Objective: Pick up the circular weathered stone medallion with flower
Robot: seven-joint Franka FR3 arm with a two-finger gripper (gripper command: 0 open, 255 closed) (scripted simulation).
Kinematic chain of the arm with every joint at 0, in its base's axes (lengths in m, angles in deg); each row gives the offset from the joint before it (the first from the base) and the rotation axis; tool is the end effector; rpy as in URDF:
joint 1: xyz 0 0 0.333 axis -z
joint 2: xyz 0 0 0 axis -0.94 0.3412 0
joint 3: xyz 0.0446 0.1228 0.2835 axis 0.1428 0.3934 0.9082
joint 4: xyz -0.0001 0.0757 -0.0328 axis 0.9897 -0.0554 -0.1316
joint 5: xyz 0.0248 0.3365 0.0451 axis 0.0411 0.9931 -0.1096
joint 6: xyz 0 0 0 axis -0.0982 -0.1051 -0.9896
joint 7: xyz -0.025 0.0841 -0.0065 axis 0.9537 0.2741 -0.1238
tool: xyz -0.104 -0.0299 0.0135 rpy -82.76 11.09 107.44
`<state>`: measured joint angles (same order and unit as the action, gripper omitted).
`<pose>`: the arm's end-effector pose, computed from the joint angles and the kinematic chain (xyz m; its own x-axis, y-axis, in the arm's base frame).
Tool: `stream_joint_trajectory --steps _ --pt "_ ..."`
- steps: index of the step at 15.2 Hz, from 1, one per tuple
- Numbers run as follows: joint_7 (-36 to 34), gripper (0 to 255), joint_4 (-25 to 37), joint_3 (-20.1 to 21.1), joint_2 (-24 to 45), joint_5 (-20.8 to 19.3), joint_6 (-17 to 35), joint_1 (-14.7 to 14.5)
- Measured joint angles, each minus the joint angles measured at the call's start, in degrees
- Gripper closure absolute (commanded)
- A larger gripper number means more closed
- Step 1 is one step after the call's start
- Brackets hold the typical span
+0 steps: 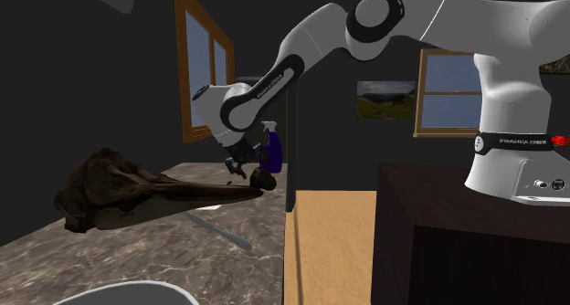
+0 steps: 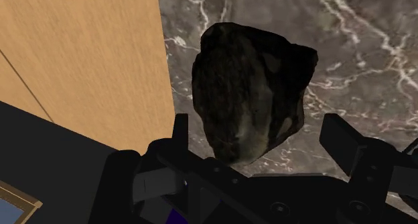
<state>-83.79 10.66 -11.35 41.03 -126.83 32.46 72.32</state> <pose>0.6778 -0.0239 0.1251 0.3826 -0.8255 0.4150 -0.8832 -0.1948 0.4267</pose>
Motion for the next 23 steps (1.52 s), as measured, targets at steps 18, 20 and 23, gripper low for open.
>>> stream_joint_trajectory --steps 18,20,23 --pt "-0.30 255 2.08 -0.22 2.57 -0.07 0.49 -0.24" --pt "-0.15 255 1.08 -0.12 1.27 -0.03 0.17 -0.13" --pt "-0.02 255 -1.04 0.08 -1.25 0.04 -0.23 0.10"
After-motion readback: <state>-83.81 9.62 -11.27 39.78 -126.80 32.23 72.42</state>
